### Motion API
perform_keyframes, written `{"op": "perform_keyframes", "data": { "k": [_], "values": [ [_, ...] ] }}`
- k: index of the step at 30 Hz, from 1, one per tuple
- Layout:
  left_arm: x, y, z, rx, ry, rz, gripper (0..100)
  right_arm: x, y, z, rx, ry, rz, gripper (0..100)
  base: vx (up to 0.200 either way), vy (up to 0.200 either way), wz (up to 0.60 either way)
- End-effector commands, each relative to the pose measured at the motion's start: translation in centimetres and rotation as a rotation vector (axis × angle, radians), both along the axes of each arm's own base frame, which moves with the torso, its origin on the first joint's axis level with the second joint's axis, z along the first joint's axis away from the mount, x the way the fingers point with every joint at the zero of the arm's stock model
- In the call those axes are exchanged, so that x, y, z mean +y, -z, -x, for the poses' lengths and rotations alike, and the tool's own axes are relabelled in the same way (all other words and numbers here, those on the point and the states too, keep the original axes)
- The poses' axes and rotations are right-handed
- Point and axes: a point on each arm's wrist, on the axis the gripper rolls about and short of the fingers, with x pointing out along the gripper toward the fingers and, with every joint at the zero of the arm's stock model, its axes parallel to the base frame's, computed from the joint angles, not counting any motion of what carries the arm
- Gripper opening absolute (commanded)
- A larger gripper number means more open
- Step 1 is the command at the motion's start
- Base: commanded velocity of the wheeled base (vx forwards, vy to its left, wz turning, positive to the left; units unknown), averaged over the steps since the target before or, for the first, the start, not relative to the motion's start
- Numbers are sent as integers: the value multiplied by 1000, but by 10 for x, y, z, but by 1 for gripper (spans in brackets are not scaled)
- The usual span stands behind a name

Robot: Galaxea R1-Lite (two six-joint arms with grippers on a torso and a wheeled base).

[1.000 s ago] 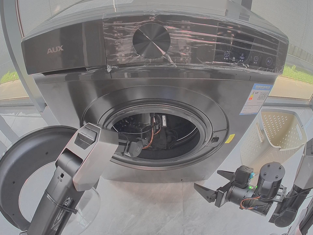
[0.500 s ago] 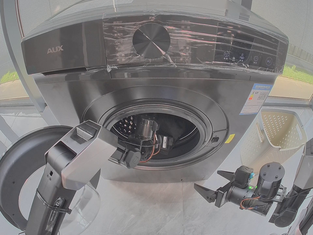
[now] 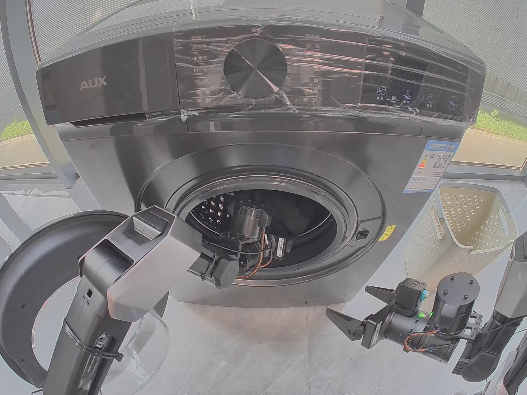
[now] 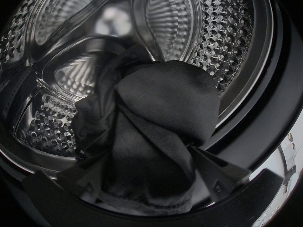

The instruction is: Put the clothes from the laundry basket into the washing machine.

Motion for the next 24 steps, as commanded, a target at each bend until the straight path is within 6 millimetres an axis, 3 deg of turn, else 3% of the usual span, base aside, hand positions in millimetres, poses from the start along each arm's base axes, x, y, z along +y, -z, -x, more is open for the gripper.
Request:
{"op": "perform_keyframes", "data": {
  "k": [1, 10, 13, 14, 16, 24],
  "values": [
    [-2, 0, -9, -23, -17, 21, 0, 0, 0, 0, -1, 0, -1, 100, 0, 0, 0],
    [7, -35, -34, -145, -89, 108, 0, 1, 0, 0, -3, -3, -2, 100, 0, 0, 0],
    [8, -36, -37, -155, -96, 114, 0, 1, 0, 0, -3, -3, -2, 100, 0, 0, 0],
    [9, -40, -51, -219, -131, 154, 0, 1, 0, 0, -1, -2, -1, 100, 0, 0, 0],
    [8, -44, -56, -248, -148, 178, 0, 1, 0, 0, -1, -2, -1, 100, 0, 0, 0],
    [6, -41, -56, -237, -147, 186, 0, 1, -2, 0, -13, -5, -4, 100, 0, 0, 0]
  ]
}}
